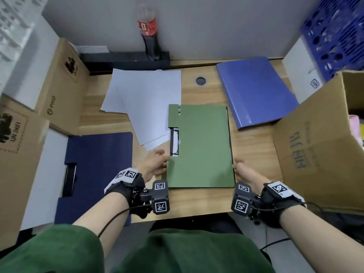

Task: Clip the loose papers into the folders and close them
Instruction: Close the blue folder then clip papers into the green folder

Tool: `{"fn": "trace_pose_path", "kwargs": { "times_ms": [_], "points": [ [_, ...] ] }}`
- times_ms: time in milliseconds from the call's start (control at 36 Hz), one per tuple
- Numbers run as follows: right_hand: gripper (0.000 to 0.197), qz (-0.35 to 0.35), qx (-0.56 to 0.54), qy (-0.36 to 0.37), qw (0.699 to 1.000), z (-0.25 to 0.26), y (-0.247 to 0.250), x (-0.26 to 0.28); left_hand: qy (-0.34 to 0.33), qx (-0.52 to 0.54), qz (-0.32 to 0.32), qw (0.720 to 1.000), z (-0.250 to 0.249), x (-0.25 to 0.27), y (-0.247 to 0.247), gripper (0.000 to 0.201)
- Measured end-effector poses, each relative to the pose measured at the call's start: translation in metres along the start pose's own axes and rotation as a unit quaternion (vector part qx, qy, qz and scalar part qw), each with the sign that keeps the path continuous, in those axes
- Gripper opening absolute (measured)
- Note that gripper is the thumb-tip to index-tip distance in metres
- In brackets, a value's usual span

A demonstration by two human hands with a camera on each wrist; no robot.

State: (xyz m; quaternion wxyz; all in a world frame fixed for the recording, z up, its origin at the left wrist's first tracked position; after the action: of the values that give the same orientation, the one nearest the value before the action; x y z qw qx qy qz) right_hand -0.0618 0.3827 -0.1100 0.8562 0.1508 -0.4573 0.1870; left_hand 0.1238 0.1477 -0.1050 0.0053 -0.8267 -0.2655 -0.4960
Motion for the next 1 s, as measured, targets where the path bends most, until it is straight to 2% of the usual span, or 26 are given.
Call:
{"fn": "trace_pose_path", "kwargs": {
  "times_ms": [56, 83, 167, 222, 333, 417, 472, 528, 583, 639, 750, 833, 1000],
  "points": [
    [0.049, -0.008, 0.026, 0.006, 1.000, -0.005, 0.003, -0.007, -0.005, -0.007, 0.012, 1.000, 0.005, 0.004, -0.003, 0.034],
    [0.049, -0.013, 0.037, 0.010, 0.999, -0.008, 0.005, -0.012, -0.009, -0.009, 0.023, 1.000, 0.007, 0.007, -0.003, 0.032],
    [0.026, -0.013, 0.050, -0.014, 0.999, -0.006, 0.000, -0.005, -0.018, 0.026, 0.075, 0.997, 0.011, 0.009, -0.004, 0.029],
    [0.017, -0.005, 0.058, -0.031, 0.998, -0.005, -0.008, 0.000, -0.031, 0.053, 0.080, 0.995, 0.008, 0.011, 0.002, 0.027],
    [0.022, 0.033, 0.006, -0.025, 0.999, 0.002, -0.022, 0.006, -0.080, 0.052, 0.038, 0.995, -0.012, 0.019, 0.024, 0.027],
    [0.034, 0.049, -0.016, 0.012, 0.999, 0.021, -0.031, 0.009, -0.110, 0.069, 0.005, 0.991, -0.026, 0.022, 0.041, 0.032],
    [0.038, 0.055, -0.068, 0.036, 0.996, 0.040, -0.037, 0.019, -0.131, 0.087, -0.016, 0.987, -0.037, 0.024, 0.050, 0.034],
    [0.036, 0.040, -0.118, 0.065, 0.990, 0.059, -0.038, 0.027, -0.151, 0.113, -0.037, 0.981, -0.049, 0.027, 0.057, 0.032],
    [0.038, 0.043, -0.175, 0.078, 0.981, 0.071, -0.037, 0.029, -0.169, 0.142, -0.046, 0.974, -0.063, 0.030, 0.060, 0.031],
    [0.042, 0.067, -0.268, 0.075, 0.958, 0.076, -0.039, 0.034, -0.190, 0.166, -0.046, 0.967, -0.081, 0.035, 0.057, 0.028],
    [0.014, 0.107, -0.395, 0.089, 0.908, 0.089, -0.049, 0.049, -0.224, 0.187, -0.042, 0.956, -0.120, 0.043, 0.039, 0.025],
    [0.023, 0.113, -0.428, 0.091, 0.892, 0.100, -0.061, 0.059, -0.238, 0.186, -0.041, 0.952, -0.148, 0.044, 0.019, 0.025],
    [0.026, 0.181, -0.404, 0.109, 0.890, 0.118, -0.068, 0.066, -0.255, 0.185, -0.012, 0.949, -0.190, 0.042, -0.027, 0.031]
  ]
}}
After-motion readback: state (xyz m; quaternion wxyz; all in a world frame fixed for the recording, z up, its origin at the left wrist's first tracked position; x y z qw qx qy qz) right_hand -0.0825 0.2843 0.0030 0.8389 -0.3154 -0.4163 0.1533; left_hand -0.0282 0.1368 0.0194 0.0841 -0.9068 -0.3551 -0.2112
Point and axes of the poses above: each hand's wrist, its own x-axis away from the middle knuckle, its own y-axis out of the back of the hand, z = x × y, the point moved 4 cm from there along -x, towards the middle knuckle, and after that the axes turned 15 degrees about -x, right-handed, at the moved point
